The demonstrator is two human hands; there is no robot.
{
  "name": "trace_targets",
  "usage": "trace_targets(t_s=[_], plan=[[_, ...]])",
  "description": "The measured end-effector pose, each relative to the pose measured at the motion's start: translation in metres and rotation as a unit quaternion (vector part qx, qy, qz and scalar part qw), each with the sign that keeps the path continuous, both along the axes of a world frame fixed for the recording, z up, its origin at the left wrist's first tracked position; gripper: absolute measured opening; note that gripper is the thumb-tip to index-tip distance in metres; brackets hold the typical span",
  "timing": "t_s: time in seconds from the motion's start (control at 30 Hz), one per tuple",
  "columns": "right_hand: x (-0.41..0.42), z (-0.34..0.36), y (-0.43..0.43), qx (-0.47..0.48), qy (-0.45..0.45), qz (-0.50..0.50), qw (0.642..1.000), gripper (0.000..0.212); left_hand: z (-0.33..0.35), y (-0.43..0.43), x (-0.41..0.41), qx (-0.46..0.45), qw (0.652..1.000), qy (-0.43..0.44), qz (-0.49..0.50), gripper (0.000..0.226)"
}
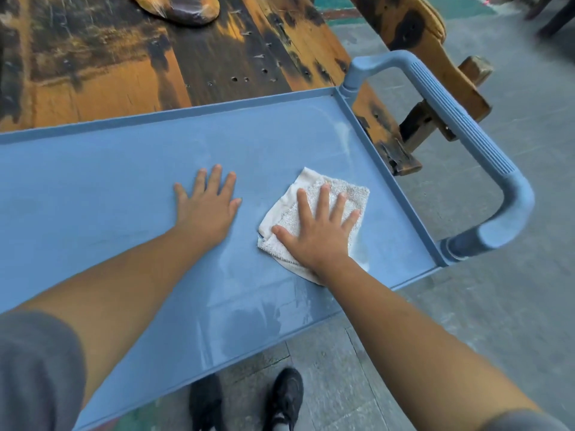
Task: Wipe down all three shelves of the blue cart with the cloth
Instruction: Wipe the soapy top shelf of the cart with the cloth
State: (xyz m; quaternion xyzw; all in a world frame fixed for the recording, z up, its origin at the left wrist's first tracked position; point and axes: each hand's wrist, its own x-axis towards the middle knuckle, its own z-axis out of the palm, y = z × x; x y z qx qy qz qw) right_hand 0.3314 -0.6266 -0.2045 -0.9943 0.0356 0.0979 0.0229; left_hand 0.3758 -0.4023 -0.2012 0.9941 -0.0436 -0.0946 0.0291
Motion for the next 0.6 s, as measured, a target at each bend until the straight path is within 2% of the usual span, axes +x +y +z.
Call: trace_targets(t_s=[0.1,0.2,0.43,0.6], plan=[[-0.015,0.005,-0.001,-0.002,0.006,0.021,1.0,0.099,-0.002,-0.019,-0.042,-0.042,0.999,0.009,0.008,0.063],[-0.032,0.005,0.0,-0.002,0.01,0.022,1.0,0.099,-0.011,-0.021,-0.074,-0.04,0.999,-0.013,-0.008,0.064],[-0.058,0.004,0.03,0.019,0.017,-0.026,0.999,0.105,-0.017,-0.018,-0.071,-0.044,0.998,-0.03,-0.017,0.063],[-0.081,0.001,0.048,0.023,-0.006,-0.01,1.0,0.103,-0.017,-0.016,-0.072,-0.054,0.998,-0.04,-0.01,0.062]])
